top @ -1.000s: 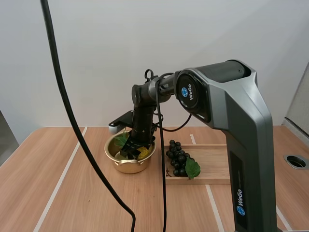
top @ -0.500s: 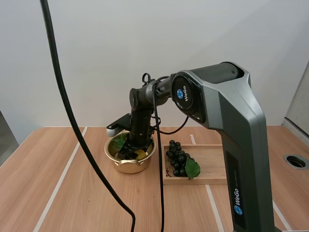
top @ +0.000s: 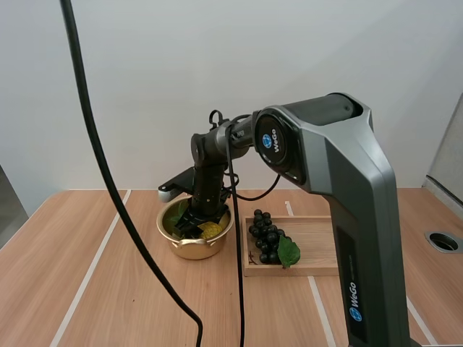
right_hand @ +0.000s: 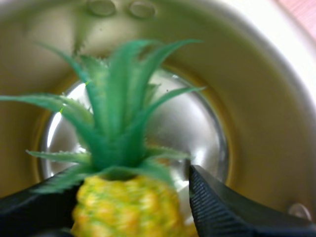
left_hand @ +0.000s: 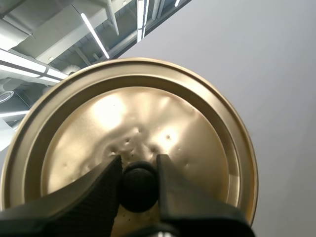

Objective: Open the pot, put the pineapple inside, and close it

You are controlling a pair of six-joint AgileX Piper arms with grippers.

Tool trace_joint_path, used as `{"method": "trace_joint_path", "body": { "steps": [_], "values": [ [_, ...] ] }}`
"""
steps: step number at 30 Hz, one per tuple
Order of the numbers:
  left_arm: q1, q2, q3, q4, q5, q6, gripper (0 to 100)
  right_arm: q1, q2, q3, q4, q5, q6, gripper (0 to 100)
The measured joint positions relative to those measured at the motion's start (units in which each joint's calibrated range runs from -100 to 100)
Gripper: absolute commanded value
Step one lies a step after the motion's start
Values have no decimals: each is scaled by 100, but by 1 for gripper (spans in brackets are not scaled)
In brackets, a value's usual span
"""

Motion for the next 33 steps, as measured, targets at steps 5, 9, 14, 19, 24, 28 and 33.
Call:
{"method": "trace_joint_path", "body": {
  "steps": [5,9,14,19,24,28,33],
  "values": [
    [0,0,0,0,0,0,0,7,12,0,-9,-53,19,100],
    [0,0,0,0,0,0,0,7,12,0,-13,-99,37,100],
    [0,0,0,0,0,0,0,7,-15,0,-37,-137,37,100],
    [0,0,0,0,21,0,0,7,-134,0,-148,-150,40,100],
    [0,0,0,0,108,0,0,-17,-424,-84,-251,-75,68,100],
    [0,0,0,0,129,0,0,-25,-1290,-580,-351,220,77,100],
    [0,0,0,0,129,0,0,-25,-1805,-805,-351,563,77,100]
  ]
}}
